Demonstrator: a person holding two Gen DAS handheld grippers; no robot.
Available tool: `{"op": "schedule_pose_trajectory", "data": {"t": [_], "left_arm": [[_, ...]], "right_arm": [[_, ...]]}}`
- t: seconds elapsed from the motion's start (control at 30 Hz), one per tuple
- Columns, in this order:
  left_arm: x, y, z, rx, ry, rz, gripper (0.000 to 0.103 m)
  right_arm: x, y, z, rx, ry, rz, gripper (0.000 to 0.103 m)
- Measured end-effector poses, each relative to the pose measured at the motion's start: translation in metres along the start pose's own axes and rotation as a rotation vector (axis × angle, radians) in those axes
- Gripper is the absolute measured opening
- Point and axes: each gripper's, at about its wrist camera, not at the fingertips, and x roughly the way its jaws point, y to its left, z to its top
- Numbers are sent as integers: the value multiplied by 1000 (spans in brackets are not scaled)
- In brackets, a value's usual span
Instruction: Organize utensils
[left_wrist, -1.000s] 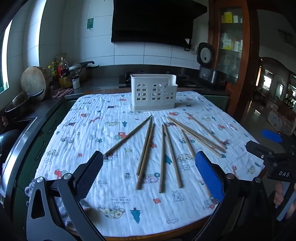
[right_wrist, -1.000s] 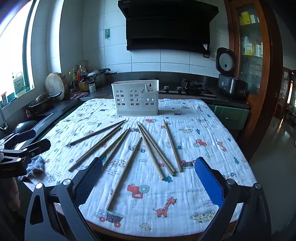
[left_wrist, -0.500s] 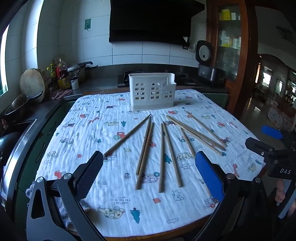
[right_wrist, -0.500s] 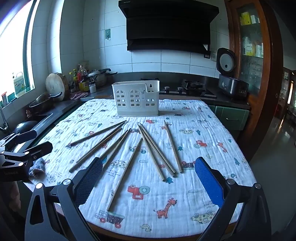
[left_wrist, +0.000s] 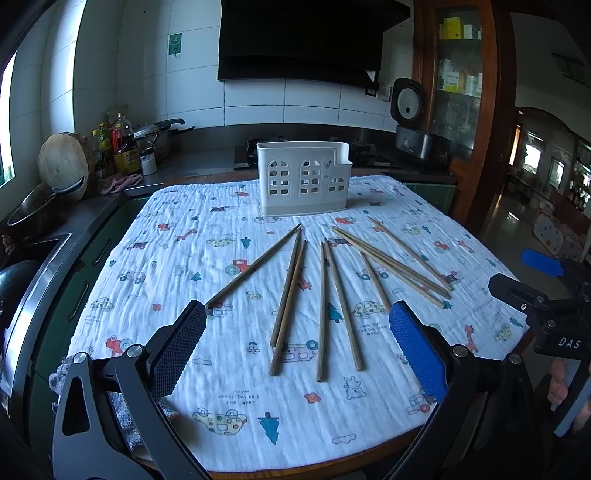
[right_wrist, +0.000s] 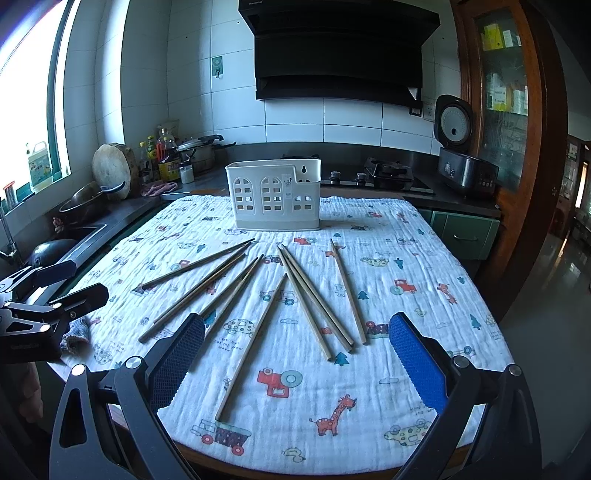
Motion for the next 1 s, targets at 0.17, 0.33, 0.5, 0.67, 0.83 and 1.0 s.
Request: {"op": "schedule_pose_trajectory", "data": {"t": [0.17,0.33,0.5,0.67,0.83,1.0], "left_arm": [[-1,-1,-4,2,-3,3,98],[3,4,2,1,2,6,98],[4,8,1,-1,0,10,98],[3,3,3,0,2,12,98],[4,5,3,-2,7,11,98],[6,4,2,-2,15,9,98]], "right_arm": [[0,0,0,0,1,0,97],[1,1,0,-2,1,0,97],[1,1,0,-2,4,4,97],[2,2,-1,-2,8,3,97],[6,3,-1,-1,15,5,97],[7,3,-1,-2,15,5,97]]}}
